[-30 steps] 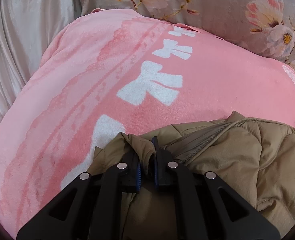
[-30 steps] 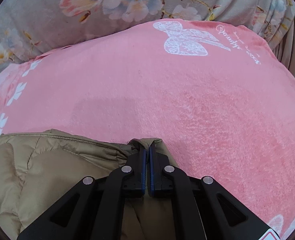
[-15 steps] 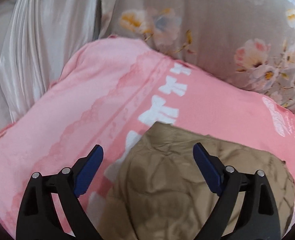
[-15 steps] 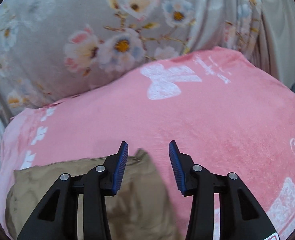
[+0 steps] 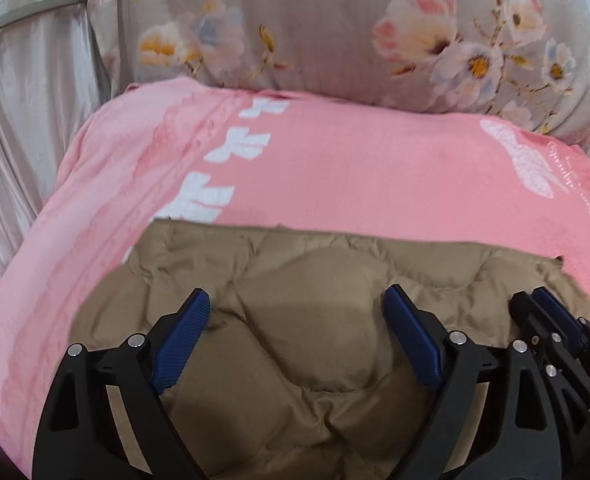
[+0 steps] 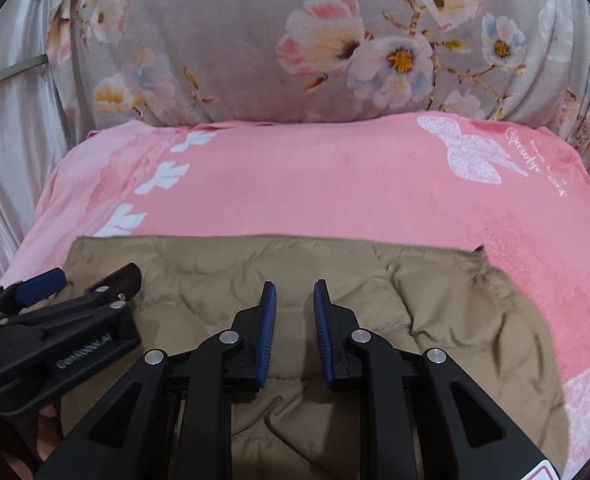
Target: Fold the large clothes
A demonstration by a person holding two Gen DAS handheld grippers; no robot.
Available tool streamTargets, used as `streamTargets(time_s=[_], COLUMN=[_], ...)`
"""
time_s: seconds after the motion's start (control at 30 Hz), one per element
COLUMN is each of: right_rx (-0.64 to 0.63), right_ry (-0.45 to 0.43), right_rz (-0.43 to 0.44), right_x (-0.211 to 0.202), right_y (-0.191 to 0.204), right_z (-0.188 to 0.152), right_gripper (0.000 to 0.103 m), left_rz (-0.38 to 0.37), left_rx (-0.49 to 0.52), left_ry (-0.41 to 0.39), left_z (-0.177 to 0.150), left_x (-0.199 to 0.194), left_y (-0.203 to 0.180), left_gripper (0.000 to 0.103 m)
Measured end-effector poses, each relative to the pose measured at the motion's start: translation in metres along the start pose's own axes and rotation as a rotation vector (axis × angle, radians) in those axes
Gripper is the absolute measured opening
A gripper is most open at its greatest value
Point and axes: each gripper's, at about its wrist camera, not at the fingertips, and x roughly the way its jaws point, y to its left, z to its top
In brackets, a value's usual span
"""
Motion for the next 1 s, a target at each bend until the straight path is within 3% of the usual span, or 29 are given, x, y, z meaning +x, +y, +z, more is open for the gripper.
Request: streamTargets(time_s=[0.33, 1.0], right_rx=[-0.029, -0.046], right_ry=[0.017, 0.055], right_rz=[-0.023, -0.038], right_x=[0.015, 0.025], right_y=[0.005, 0.009], right_z=[-0.02, -0.019], right_gripper=[0.017, 0.018], left_rz=[0.011, 0.055], left_rx=[-0.011, 0.009], left_ry=[-0.009, 0.004], left_z=[-0.022, -0.025], left_x=[0.017, 0.026], left_y=[-0.002, -0.008], left_gripper=[0.09, 0.095])
